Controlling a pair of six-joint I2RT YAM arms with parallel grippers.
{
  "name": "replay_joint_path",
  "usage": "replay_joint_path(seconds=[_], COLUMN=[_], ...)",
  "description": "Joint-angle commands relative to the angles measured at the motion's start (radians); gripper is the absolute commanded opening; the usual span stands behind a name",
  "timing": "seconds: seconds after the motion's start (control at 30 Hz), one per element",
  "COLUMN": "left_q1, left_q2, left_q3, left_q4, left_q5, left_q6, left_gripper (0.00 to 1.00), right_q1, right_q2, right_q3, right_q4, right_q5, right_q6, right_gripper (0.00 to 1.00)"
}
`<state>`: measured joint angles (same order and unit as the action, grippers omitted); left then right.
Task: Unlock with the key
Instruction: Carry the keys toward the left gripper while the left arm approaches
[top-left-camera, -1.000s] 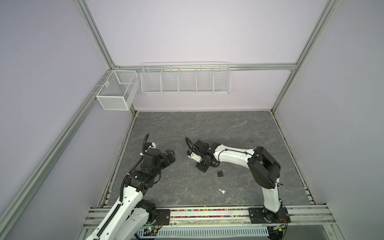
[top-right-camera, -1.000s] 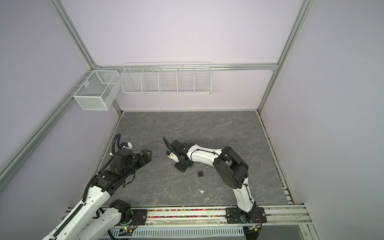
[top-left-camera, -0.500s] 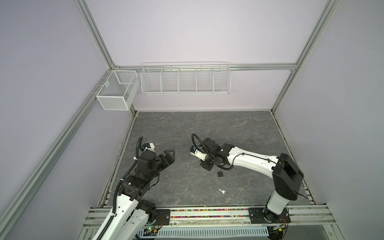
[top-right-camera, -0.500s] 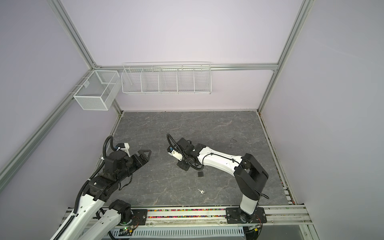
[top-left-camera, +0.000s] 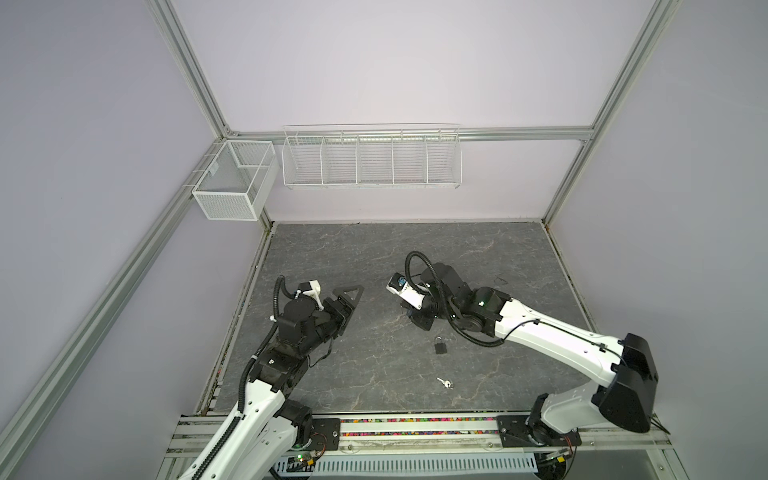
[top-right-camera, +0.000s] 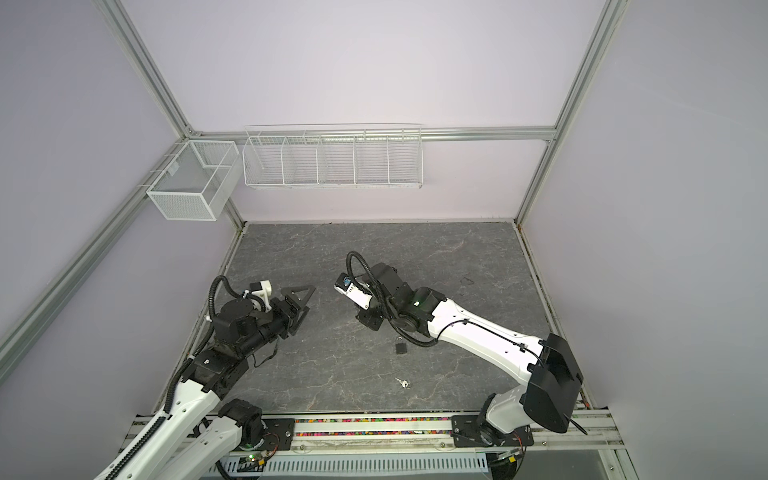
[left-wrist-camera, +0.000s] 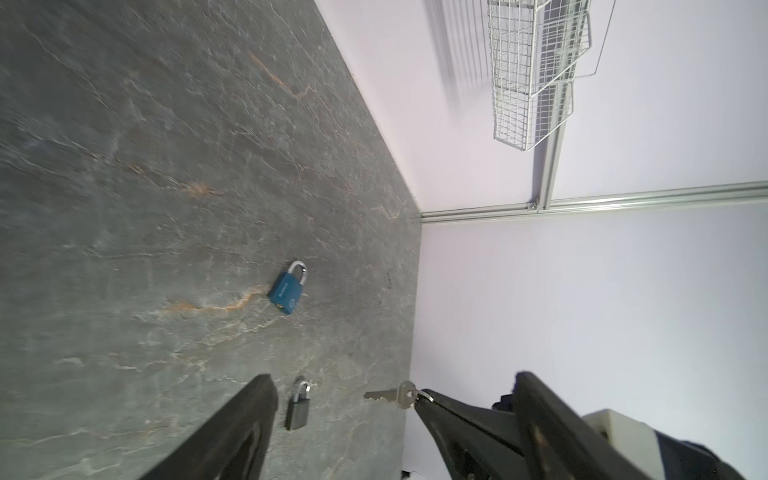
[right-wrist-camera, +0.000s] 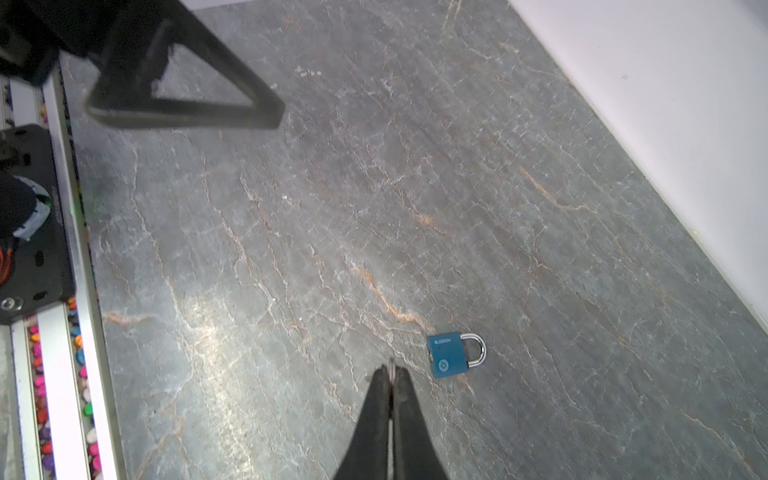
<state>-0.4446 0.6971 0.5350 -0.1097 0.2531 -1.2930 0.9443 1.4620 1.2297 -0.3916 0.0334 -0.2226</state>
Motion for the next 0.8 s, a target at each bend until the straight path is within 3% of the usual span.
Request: replay_joint_path(seconds=[0.0, 0.13, 0.37, 0.53, 0.77], left_q1=[-0.085, -0.193, -0.312, -0.335, -0.344], left_q2=[0.012, 0.052, 0.15, 0.197, 0.252], left_q3=[-0.054, -0.078, -0.028, -0.04, -0.026], left_q4=[0.202, 0.269, 0.273, 0.361, 0.475], left_q5=[-0.068, -0.195, -0.349, -0.42, -0.472], left_q6=[-0.241, -0.403, -0.542, -0.647, -0.698], left_gripper=[0.89, 0.83, 0.82, 0.78, 0.75], right_q1=[0.004, 0.005, 0.012, 0.024, 0.036], right_q2=[-0.025, -0.023, -0.004, 0.002, 0.014], right_q3=[0.01, 0.005, -0.005, -0.012, -0.014], right_q4=[0.069, 0.135, 0.223, 0.274, 0.308], right_q5=[-0.012, -0.005, -0.007, 0.0, -0.005], right_q6=[0.038, 0.062, 0.115, 0.142, 0.154], right_gripper=[0.06, 0.07, 0.06, 0.07, 0.06])
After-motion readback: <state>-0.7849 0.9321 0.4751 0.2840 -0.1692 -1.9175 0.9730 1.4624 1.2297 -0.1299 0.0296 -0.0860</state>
